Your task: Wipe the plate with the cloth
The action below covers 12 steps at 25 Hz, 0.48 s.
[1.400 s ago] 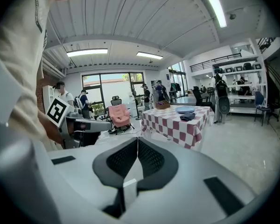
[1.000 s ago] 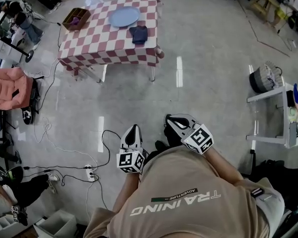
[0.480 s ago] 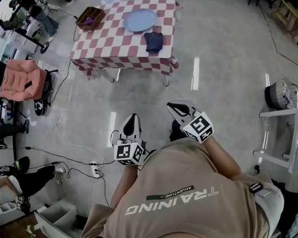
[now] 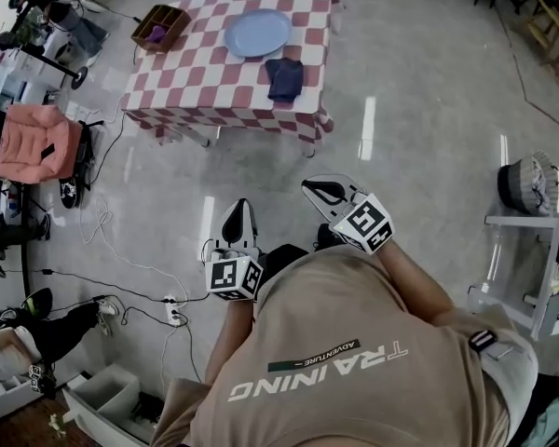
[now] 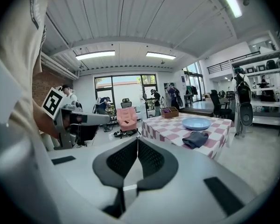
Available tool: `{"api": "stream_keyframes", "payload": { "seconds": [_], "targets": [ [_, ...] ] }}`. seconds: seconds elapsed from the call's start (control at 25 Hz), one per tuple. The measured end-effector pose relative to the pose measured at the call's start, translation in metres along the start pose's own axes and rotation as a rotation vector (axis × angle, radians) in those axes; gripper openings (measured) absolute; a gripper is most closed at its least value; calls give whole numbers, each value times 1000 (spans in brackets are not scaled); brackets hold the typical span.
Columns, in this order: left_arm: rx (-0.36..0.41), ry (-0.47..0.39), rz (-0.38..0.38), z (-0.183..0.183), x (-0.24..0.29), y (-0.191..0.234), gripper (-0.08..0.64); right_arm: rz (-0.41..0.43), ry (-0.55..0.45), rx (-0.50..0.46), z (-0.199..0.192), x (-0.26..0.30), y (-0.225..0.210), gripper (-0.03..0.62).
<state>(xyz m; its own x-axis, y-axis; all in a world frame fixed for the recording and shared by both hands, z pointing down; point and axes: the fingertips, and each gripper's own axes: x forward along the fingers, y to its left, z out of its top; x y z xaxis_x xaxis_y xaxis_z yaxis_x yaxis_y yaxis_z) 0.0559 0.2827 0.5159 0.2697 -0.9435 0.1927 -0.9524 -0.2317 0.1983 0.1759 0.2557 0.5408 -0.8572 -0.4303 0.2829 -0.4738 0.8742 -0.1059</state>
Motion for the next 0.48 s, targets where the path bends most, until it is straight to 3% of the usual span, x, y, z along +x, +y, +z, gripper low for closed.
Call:
{"api": "stream_keyframes", "payload": {
  "seconds": [0.28,0.48],
  "targets": [
    [-26,12,37,1,12,39,14,32,45,8,2,36,-7,18],
    [-51,9,38,7,27,79,15,-1,39,67,14,75,-22,18]
  ]
}}
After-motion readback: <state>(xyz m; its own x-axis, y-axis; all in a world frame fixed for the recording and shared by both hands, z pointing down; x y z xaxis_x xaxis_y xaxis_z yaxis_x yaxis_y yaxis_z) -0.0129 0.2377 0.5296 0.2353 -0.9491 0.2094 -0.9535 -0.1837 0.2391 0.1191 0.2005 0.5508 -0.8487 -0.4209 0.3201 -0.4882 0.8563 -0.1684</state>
